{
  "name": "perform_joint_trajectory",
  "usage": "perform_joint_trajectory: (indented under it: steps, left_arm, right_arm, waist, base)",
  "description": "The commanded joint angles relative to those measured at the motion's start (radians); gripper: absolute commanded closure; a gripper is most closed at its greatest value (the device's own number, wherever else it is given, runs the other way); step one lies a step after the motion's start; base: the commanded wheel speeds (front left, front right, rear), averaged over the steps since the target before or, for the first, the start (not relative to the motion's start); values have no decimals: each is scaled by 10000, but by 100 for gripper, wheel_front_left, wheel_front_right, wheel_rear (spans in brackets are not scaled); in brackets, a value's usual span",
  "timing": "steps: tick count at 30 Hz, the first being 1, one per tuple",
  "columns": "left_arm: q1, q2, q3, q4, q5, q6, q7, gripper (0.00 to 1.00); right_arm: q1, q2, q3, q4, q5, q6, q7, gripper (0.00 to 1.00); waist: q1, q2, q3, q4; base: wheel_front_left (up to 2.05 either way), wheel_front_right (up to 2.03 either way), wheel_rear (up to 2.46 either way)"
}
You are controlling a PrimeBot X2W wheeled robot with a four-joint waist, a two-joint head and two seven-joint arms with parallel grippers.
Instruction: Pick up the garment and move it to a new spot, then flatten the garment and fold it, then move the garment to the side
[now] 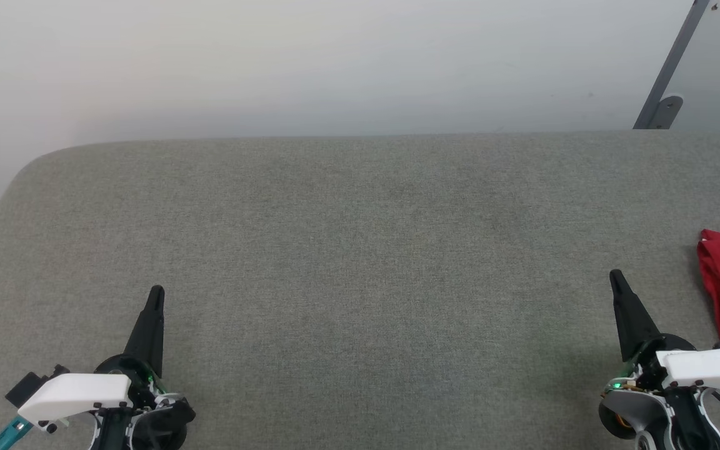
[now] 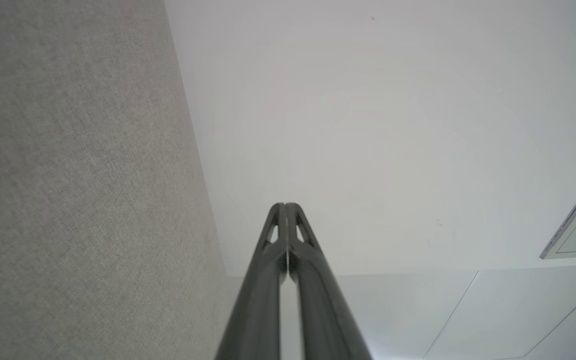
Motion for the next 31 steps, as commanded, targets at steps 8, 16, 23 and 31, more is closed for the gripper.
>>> perform_joint_trajectory:
  steps: [8, 16, 23, 31]
  left_arm:
    - [-123, -32, 53, -4, 34, 18, 47, 100]
    - [-124, -40, 64, -4, 37, 18, 59, 100]
    - [-125, -46, 71, -4, 48, 18, 69, 100]
    - [-127, -50, 77, -3, 53, 18, 67, 100]
  right_arm:
    - [-44, 18, 3, 28, 39, 4, 8, 100]
    - [-44, 16, 4, 28, 39, 4, 7, 100]
    - [-44, 16, 4, 28, 40, 4, 7, 100]
    - [-44, 17, 1, 28, 40, 4, 7, 100]
  waist:
    - [0, -1, 0, 0]
    - [0, -1, 0, 0]
    - [0, -1, 0, 0]
    - [0, -1, 0, 0]
  base:
    - [0, 0, 0]
    - [0, 0, 0]
    - [0, 0, 0]
    - [0, 0, 0]
